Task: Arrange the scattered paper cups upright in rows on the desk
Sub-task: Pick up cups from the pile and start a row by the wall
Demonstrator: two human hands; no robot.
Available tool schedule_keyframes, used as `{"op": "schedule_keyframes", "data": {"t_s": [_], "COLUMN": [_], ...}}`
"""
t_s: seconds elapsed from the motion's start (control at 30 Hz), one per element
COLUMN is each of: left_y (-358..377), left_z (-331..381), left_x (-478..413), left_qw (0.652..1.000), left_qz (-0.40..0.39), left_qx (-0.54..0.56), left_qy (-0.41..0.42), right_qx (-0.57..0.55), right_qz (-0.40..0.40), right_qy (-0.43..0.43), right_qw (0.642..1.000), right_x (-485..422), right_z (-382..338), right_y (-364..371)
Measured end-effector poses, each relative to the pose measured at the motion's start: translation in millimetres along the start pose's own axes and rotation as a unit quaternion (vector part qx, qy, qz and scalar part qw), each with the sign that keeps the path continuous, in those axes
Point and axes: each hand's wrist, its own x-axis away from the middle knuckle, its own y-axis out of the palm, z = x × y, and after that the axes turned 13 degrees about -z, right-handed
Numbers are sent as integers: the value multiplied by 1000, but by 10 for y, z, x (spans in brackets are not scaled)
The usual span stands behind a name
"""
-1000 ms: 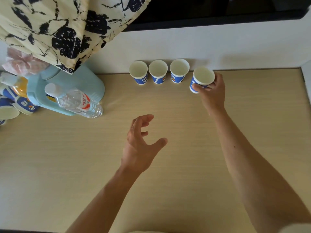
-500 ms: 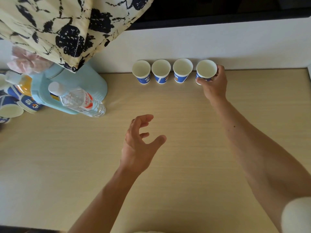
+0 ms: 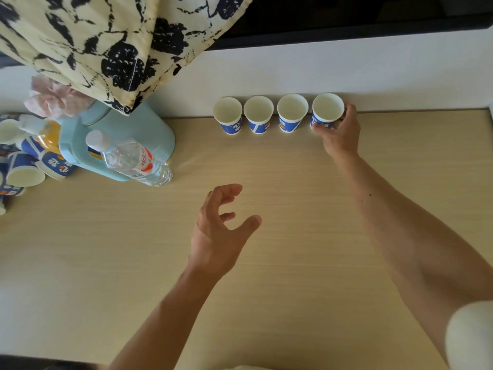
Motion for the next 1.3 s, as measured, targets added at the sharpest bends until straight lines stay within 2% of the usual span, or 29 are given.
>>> {"op": "schedule_keyframes", "data": {"t_s": [0.27,0.43,0.63,0.93,1.13,1.3], "left_y": [-109,-234,-432,-978,-1651,-2141], "left_z": [-78,-248,-323,-375,-762,-1137], "left_x": [185,497,802,1362,2077,2555], "left_qw": [1000,998,994,988,975,969], "left_qz": [11,42,59,50,101,122], "left_qx": [19,37,85,139,185,205], "left_qy": [-6,-29,-35,46,71,68], "right_qx": [16,-111,-177,-203,-188,-177], "right_qz": [46,84,26,-89,-149,-164], "right_qy": [56,61,75,20,0,-1], "right_qw": [997,988,981,975,971,970], "right_x": [354,1341,2373,3531,4334,4852], "right_z": [-27,-63,-370,-1508,-1959,-2075], "right_y": [-40,230,569,1072,1777,2239]}}
